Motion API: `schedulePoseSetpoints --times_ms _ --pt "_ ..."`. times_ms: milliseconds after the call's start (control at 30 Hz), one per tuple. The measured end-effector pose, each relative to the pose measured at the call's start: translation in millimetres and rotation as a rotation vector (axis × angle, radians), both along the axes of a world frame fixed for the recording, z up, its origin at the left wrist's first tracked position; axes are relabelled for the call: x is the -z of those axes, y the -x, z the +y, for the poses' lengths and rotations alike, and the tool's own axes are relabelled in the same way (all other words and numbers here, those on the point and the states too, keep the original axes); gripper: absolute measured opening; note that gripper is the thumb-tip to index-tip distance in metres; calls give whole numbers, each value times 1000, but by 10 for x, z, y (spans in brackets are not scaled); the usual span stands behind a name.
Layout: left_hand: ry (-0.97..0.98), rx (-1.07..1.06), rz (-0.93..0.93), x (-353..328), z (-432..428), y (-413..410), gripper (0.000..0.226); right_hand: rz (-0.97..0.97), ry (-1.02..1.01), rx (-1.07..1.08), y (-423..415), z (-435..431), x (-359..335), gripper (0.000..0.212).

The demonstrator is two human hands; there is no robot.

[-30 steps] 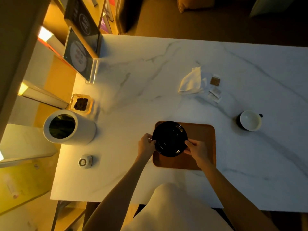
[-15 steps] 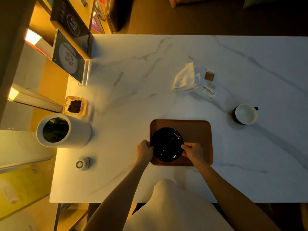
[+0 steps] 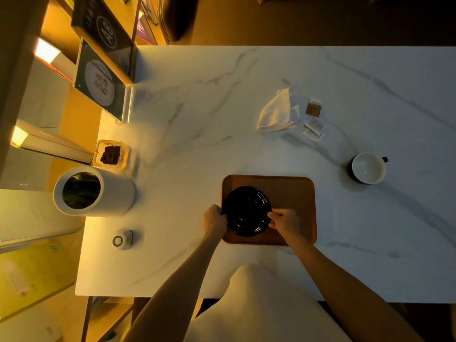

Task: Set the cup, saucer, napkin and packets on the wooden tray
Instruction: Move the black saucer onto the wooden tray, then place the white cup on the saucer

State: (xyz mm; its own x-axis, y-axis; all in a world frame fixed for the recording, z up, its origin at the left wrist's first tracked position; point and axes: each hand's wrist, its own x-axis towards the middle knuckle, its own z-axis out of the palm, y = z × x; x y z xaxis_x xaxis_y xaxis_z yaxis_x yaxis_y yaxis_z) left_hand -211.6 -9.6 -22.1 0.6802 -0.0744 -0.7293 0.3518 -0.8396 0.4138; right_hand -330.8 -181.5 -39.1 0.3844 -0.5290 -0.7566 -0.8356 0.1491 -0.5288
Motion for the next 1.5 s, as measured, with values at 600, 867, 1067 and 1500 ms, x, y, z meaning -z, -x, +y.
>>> schedulePoseSetpoints --times_ms 600,867,1067,1500 --pt "-131 300 -305 -323 -507 -136 27 -72 18 3 78 -440 -298 26" --pt "192 579 -319 -451 -2218 -18 25 -96 450 499 713 -1909 -739 26" --pt "262 603 -201 -465 -3319 257 25 -44 309 466 945 -2811 -506 28" --pt "329 606 173 -128 -4242 536 52 -472 -250 760 852 -2907 -263 41"
